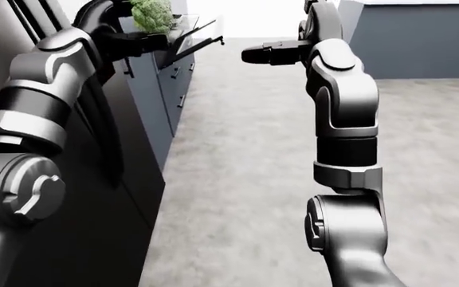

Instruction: Place the broccoli on the rack of the oven.

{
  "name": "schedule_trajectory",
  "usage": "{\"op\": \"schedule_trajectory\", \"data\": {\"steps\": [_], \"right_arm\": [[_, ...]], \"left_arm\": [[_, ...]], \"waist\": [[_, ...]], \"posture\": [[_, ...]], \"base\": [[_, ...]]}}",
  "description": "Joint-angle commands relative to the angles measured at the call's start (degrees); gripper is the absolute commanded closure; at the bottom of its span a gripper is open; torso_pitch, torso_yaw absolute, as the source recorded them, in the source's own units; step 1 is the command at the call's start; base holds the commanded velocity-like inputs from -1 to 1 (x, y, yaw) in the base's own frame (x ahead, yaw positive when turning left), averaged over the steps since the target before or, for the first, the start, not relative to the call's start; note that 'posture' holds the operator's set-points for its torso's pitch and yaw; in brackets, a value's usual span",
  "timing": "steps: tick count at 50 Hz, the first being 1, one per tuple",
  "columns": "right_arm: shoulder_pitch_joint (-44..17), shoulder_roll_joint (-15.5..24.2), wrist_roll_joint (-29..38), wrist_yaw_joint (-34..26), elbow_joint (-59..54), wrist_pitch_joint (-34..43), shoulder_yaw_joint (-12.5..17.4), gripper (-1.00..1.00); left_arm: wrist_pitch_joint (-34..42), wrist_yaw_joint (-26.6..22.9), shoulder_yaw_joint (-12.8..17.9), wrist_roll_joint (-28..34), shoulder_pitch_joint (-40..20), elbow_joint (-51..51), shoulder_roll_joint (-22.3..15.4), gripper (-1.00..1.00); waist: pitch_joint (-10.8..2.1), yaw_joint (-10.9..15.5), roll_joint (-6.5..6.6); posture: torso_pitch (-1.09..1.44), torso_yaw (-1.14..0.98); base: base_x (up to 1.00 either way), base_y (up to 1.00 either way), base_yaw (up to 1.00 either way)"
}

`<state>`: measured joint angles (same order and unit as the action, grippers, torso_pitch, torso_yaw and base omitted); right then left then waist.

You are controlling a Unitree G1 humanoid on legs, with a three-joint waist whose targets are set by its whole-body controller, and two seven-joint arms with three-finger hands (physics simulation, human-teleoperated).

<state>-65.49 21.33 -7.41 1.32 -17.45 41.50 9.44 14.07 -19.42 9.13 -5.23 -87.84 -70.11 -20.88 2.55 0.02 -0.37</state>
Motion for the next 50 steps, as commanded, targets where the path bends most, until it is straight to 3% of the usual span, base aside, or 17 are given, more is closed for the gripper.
{"op": "schedule_trajectory", "data": {"steps": [1, 5, 6, 7, 8, 16, 20, 21, 22, 23, 31, 35, 36, 37, 38, 46, 50], "right_arm": [[-2.04, 0.23, -0.2, -0.24, 1.35, -1.95, -0.13, -1.0], [-2.66, 0.42, -0.02, -0.36, 0.64, -2.09, -0.28, -1.0], [-2.58, 0.41, 0.0, -0.37, 0.76, -2.0, -0.3, -1.0], [-2.53, 0.45, 0.02, -0.4, 0.74, -2.04, -0.25, -1.0], [-2.55, 0.49, 0.04, -0.38, 0.97, -1.81, -0.25, -1.0], [-1.65, 0.11, 0.01, -0.28, 1.32, -2.16, -0.13, -1.0], [-1.71, 0.14, -0.09, -0.27, 1.42, -2.03, -0.1, -1.0], [-1.79, 0.21, -0.11, -0.24, 1.58, -1.77, -0.11, -1.0], [-1.74, 0.24, -0.17, -0.23, 1.79, -1.62, -0.03, -1.0], [-1.62, 0.26, -0.2, -0.21, 1.74, -1.75, 0.02, -1.0], [-0.88, 0.08, -0.34, -0.19, 1.64, -2.32, -0.01, -1.0], [-0.26, 0.06, -0.49, -0.06, 2.09, -2.28, 0.12, -1.0], [-0.63, 0.2, -0.51, -0.11, 1.95, -2.08, 0.08, -1.0], [-0.79, 0.28, -0.44, -0.19, 1.6, -2.25, 0.0, -1.0], [-0.91, 0.33, -0.42, -0.25, 1.27, -2.43, 0.0, -1.0], [-1.43, 0.56, -0.54, -0.19, 1.47, -1.78, 0.08, -1.0], [-1.41, 0.57, -0.78, -0.15, 1.8, -1.64, 0.28, -1.0]], "left_arm": [[-1.9, 0.35, 0.5, -0.64, -2.53, 2.38, -1.0, 0.22], [-1.8, 0.36, 0.48, -0.7, -2.59, 2.44, -1.08, 0.22], [-1.84, 0.39, 0.5, -0.74, -2.51, 2.44, -1.06, 0.22], [-1.73, 0.34, 0.48, -0.75, -2.54, 2.49, -1.1, 0.22], [-1.76, 0.39, 0.49, -0.77, -2.49, 2.51, -1.11, 0.22], [-1.95, 0.22, 0.43, -0.8, -2.22, 2.38, -1.1, 0.22], [-2.0, 0.23, 0.41, -0.76, -2.28, 2.34, -1.08, 0.22], [-2.04, 0.14, 0.38, -0.74, -2.28, 2.31, -1.06, 0.22], [-1.9, 0.17, 0.4, -0.74, -2.39, 2.32, -1.08, 0.22], [-1.66, 0.12, 0.38, -0.75, -2.48, 2.45, -1.08, 0.22], [-1.99, 0.02, 0.41, -0.72, -2.25, 2.42, -1.13, 0.22], [-1.83, -0.07, 0.39, -0.73, -2.24, 2.56, -1.15, 0.22], [-1.71, -0.12, 0.4, -0.75, -2.39, 2.53, -1.18, 0.21], [-1.72, -0.08, 0.39, -0.73, -2.52, 2.47, -1.22, 0.21], [-1.71, -0.08, 0.41, -0.73, -2.67, 2.43, -1.26, 0.21], [-1.84, -0.06, 0.57, -0.93, -2.69, 2.27, -1.29, 0.21], [-1.78, -0.1, 0.44, -0.9, -2.98, 2.25, -1.18, 0.21]], "waist": [[-1.45, 0.23, -0.24], [-2.96, -0.66, 5.36], [-1.97, -0.26, 2.96], [-1.86, -0.68, 4.5], [-1.74, -0.45, 4.39], [-1.6, 0.47, 0.37], [-2.5, 1.34, -4.07], [-3.99, 1.68, -5.91], [-2.11, 1.0, -3.62], [-1.7, 1.37, -4.78], [-1.66, 0.25, -0.56], [-2.53, -0.65, 3.9], [-4.28, -0.94, 5.68], [-2.22, -0.31, 3.62], [-1.82, -0.77, 4.78], [-1.78, 0.45, 0.6], [-2.77, 1.32, -4.41]], "posture": [[0.0, 0.0], [0.0, 0.0], [0.0, 0.0], [0.0, 0.0], [0.0, 0.0], [0.0, 0.0], [0.0, 0.0], [0.0, 0.0], [0.0, 0.0], [0.0, 0.0], [0.0, 0.0], [0.0, 0.0], [0.0, 0.0], [0.0, 0.0], [0.0, 0.0], [0.0, 0.0], [0.0, 0.0]], "base": [[0.27, 0.0, 0.0], [0.28, 0.0, 0.0], [0.28, 0.0, 0.0], [0.29, 0.0, 0.0], [0.27, 0.0, 0.0], [0.28, 0.0, 0.0], [0.28, 0.0, 0.0], [0.29, 0.0, 0.0], [0.28, 0.0, 0.0], [0.29, 0.0, 0.0], [0.28, 0.0, 0.0], [0.28, 0.0, 0.0], [0.27, 0.0, 0.0], [0.28, 0.0, 0.0], [0.29, 0.0, 0.0], [0.28, 0.0, 0.0], [0.28, 0.0, 0.0]]}}
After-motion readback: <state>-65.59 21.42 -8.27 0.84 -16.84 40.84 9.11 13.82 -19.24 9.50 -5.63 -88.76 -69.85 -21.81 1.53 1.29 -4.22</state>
